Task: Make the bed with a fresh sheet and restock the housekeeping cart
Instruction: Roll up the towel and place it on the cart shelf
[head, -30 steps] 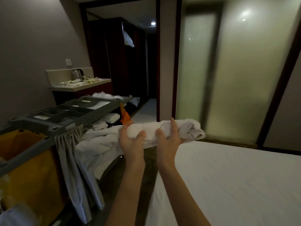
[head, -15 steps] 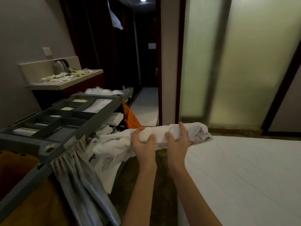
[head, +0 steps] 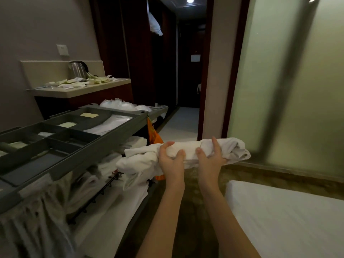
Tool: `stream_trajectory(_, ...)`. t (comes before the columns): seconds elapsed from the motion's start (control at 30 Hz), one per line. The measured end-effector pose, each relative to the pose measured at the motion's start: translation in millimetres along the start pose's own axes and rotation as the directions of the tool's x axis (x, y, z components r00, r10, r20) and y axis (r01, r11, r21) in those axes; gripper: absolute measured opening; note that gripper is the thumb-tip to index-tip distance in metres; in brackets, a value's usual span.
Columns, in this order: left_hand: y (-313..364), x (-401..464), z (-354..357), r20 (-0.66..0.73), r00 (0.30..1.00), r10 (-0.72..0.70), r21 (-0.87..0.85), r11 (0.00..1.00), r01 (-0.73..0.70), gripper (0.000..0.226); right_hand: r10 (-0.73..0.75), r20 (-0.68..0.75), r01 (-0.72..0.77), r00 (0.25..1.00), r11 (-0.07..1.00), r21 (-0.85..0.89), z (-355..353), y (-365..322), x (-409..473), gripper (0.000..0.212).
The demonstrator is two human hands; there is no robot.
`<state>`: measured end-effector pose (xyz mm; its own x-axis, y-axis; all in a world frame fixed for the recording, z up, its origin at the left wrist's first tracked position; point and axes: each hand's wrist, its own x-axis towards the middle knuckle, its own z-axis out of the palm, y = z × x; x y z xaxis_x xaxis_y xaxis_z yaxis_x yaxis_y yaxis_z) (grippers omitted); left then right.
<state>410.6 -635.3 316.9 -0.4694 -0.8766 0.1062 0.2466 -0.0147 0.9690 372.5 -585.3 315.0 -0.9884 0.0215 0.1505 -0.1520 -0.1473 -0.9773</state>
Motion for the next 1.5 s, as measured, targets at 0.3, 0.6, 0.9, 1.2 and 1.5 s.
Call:
stream_trajectory(0.3,-190,107,8,0.095,0.985,0.141,0.043,0.988,-0.146,0.023,-0.064,0.002,0.064,0.998,0.997,0.046,51,182,75,0.054)
stream_trajectory(0.6,-368,163,-37,0.034,0.956,0.292,0.046,0.955,-0.293,0.028,-0.117,0.105,0.105,0.988,0.988,0.111,92,361,83,0.054)
stream_trajectory(0.9,-403,176,-90,-0.211,0.929,0.305,0.060,0.952,-0.299,0.032,-0.104,0.285,0.026,0.953,0.963,0.267,141,419,64,0.057)
stream_trajectory(1.2,-389,154,-179,-0.362,0.733,0.576,0.383,0.809,-0.446,0.029,-0.046,0.580,-0.267,0.813,0.856,0.442,183,436,-12,0.058)
stream_trajectory(1.5,-374,166,-226,-0.321,0.649,0.690,0.469,0.711,-0.524,0.026,-0.070,0.655,-0.363,0.753,0.785,0.501,217,427,-45,0.058)
